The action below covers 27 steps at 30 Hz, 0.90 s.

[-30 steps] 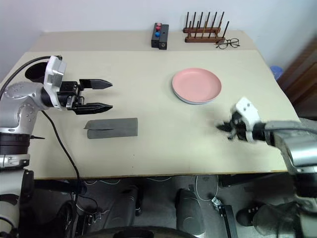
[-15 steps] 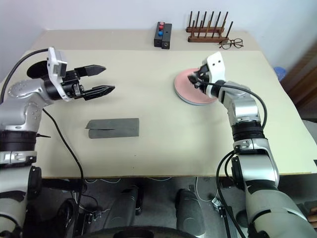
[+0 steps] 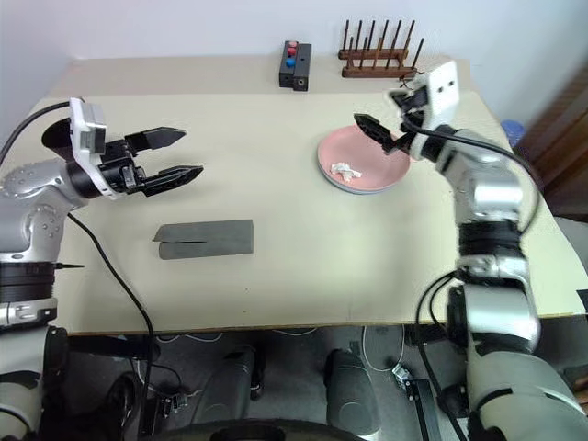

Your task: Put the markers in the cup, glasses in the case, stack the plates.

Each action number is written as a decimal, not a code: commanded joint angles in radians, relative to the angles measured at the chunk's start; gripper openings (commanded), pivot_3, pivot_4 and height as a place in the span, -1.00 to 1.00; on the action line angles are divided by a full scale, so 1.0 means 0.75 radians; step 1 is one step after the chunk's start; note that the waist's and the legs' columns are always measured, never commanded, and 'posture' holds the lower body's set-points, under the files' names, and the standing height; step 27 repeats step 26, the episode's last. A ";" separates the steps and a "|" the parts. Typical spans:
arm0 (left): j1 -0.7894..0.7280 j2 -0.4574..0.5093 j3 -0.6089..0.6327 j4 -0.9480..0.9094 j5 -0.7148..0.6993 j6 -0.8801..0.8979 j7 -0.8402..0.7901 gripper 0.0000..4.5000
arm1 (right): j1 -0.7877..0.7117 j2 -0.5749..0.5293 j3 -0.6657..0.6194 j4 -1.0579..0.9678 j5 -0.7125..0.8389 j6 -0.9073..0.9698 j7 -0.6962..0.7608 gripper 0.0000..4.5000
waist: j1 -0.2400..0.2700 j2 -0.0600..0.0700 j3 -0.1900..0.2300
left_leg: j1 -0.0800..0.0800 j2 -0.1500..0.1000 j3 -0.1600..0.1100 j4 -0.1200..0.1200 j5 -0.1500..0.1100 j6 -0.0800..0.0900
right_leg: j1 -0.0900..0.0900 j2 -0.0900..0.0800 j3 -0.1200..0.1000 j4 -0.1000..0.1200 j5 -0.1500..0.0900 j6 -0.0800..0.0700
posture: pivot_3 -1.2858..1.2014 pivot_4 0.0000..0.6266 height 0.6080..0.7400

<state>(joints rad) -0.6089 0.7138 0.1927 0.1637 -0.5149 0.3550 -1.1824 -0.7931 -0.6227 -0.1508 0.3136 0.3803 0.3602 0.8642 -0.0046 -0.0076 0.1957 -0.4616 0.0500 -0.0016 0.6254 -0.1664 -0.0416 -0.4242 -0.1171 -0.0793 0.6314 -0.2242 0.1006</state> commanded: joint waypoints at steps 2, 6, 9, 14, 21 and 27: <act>0.062 0.039 0.065 -0.042 -0.039 -0.042 -0.043 1.00 | 0.335 -0.199 -0.031 -0.532 0.337 0.348 0.303 0.98 | 0.009 0.001 0.000 | 0.000 0.000 0.000 0.000 0.000 0.000 | 0.000 0.000 0.000 0.000 0.000 0.000 | 0.03 -0.52 1.00; 0.168 0.056 0.084 -0.103 -0.076 -0.017 -0.069 1.00 | 0.434 -0.228 -0.065 -0.737 0.415 0.417 0.259 0.98 | -0.013 0.002 0.001 | 0.002 0.001 0.001 0.002 0.000 0.000 | 0.000 0.000 0.000 0.001 0.000 -0.004 | 0.03 -0.52 1.00; 0.238 0.062 0.100 -0.104 -0.072 -0.062 -0.089 1.00 | 0.447 -0.276 -0.073 -0.751 0.404 0.463 0.239 0.98 | -0.009 0.002 0.001 | 0.003 0.002 0.000 0.004 0.000 -0.001 | 0.000 0.000 0.000 0.000 -0.002 -0.008 | 0.03 -0.52 1.00; 0.262 0.039 0.062 -0.095 -0.048 -0.130 -0.090 1.00 | 0.438 -0.373 -0.081 -0.718 0.409 0.503 0.269 0.98 | 0.013 0.002 0.001 | -0.001 0.001 0.001 0.004 -0.001 -0.001 | -0.001 -0.001 0.000 -0.003 0.000 -0.010 | 0.03 -0.52 1.00; 0.251 0.049 0.043 -0.111 -0.112 -0.031 -0.109 1.00 | 0.501 -0.380 -0.089 -0.761 0.394 0.498 0.224 0.98 | 0.023 0.002 0.001 | 0.000 0.001 0.001 0.004 -0.001 -0.001 | -0.001 -0.001 0.000 -0.003 0.000 -0.010 | 0.03 -0.52 1.00; 0.234 0.039 0.051 -0.084 -0.091 -0.083 -0.105 1.00 | 0.505 -0.384 -0.079 -0.753 0.373 0.475 0.210 0.98 | 0.023 0.002 0.001 | 0.000 0.001 0.002 0.004 -0.001 -0.001 | -0.001 -0.001 0.000 -0.003 0.000 -0.010 | 0.03 -0.52 1.00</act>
